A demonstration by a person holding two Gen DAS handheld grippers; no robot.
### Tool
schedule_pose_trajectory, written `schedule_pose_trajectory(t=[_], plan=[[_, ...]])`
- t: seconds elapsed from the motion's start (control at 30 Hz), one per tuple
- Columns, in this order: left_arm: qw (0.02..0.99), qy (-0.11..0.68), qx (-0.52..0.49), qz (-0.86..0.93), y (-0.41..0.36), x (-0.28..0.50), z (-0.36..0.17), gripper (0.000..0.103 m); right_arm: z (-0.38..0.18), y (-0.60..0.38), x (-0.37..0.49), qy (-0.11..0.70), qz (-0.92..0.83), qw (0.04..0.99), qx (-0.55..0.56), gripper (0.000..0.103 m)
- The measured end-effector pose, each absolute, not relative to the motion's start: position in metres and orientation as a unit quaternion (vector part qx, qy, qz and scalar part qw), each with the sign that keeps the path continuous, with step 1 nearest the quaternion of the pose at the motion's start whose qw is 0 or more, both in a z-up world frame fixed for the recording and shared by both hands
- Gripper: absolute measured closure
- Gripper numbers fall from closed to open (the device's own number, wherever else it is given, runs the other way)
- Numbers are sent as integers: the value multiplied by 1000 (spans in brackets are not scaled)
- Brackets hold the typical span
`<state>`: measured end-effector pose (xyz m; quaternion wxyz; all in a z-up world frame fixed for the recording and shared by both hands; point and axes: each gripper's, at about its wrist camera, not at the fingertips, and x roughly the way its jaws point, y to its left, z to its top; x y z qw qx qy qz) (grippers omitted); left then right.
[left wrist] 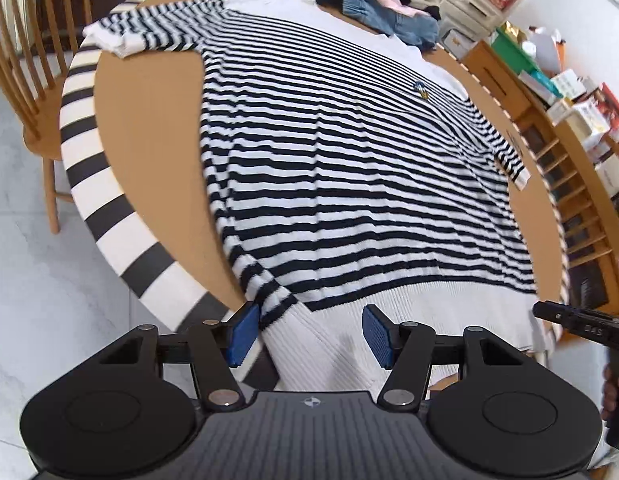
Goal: Fold clothes
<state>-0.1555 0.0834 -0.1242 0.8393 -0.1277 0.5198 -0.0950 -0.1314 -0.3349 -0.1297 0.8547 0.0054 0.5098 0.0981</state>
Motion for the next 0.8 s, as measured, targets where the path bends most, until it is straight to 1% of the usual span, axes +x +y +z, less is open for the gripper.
schedule_pose_trajectory(t=[0.07,0.1,0.13,0.2,0.23,0.27,0.37,0.6,0.8], plan=[[851,516,-78,-66,67,-157,-123,61,-134,-331,-134,512,104,853,-13,74],[853,514,-66,-56,64,-159,-123,78,-134,-330,-134,510,111,853,-20,74],[856,512,-54,-46,60,-160,-123,83,-134,-329,-134,507,118,853,-27,76],[859,509,-41,-29,57,-165,-123,89,-135,-328,-133,502,132,853,-42,85],[861,508,-32,-19,57,-167,-122,91,-135,-328,-133,500,140,853,-48,92],[862,507,-24,-9,58,-168,-121,92,-135,-329,-132,500,148,852,-47,95],[860,509,-19,14,64,-174,-118,94,-135,-331,-129,499,166,849,-53,96],[842,536,-12,60,62,-178,-109,94,-133,-340,-123,509,200,835,-65,97],[832,551,-3,69,58,-176,-105,95,-131,-354,-123,520,194,829,-67,97]])
